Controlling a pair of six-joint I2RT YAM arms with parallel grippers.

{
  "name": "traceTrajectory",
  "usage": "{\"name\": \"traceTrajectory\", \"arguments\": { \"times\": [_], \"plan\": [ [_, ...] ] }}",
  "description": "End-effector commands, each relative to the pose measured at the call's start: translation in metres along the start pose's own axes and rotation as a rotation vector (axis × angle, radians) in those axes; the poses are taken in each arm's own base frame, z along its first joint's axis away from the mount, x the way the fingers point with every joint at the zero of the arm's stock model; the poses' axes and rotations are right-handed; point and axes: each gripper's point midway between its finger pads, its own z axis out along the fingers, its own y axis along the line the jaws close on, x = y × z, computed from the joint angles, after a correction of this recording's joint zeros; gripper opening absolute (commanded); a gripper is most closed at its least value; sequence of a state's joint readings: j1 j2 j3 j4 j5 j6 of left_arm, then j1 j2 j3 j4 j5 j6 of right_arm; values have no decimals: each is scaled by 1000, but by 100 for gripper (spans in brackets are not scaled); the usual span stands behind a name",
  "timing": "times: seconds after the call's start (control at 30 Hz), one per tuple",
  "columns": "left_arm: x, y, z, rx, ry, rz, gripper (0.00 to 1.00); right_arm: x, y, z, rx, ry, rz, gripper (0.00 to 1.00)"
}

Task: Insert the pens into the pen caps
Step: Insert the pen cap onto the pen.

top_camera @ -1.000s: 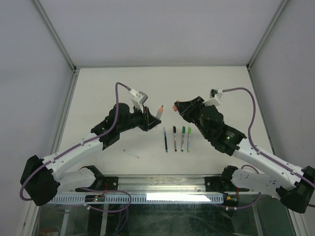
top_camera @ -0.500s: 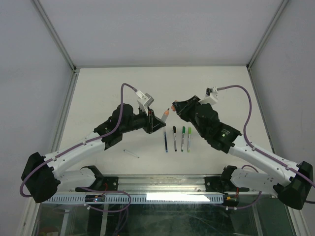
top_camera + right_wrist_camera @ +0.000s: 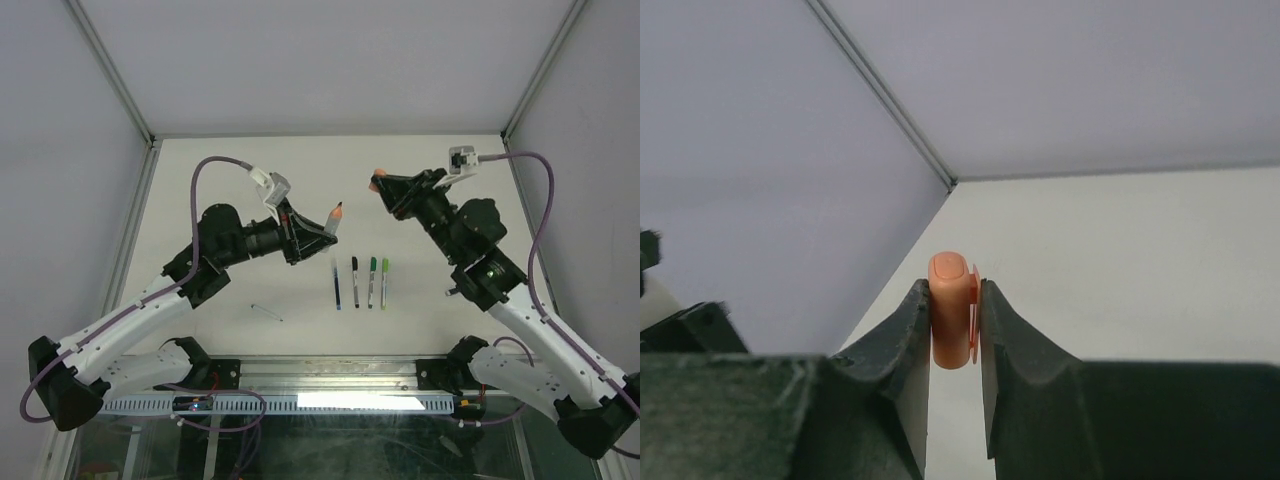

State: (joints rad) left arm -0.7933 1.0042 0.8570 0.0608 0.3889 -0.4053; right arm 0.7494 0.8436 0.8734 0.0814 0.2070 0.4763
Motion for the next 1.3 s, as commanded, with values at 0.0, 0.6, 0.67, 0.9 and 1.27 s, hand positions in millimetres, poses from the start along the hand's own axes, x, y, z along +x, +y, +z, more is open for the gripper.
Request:
{"name": "traceTrajectory", "arguments": {
  "times": [0.0, 0.6, 0.67, 0.9, 1.27],
  "plan": [
    [-58, -50, -12, 143, -141, 54, 0, -45, 35, 11, -329, 9, -28, 0],
    [-82, -81, -17, 267, -157, 100, 0, -91, 125, -23, -980, 74, 155, 0],
    [-83, -83, -17, 277, -157, 105, 0, -86, 131, -24, -959, 82, 127, 0],
    [-82, -86, -18, 293, -161, 109, 0, -73, 139, -23, -957, 110, 129, 0],
    [-85, -87, -22, 294, -181, 114, 0, -60, 148, -25, -974, 140, 161, 0]
  ]
}}
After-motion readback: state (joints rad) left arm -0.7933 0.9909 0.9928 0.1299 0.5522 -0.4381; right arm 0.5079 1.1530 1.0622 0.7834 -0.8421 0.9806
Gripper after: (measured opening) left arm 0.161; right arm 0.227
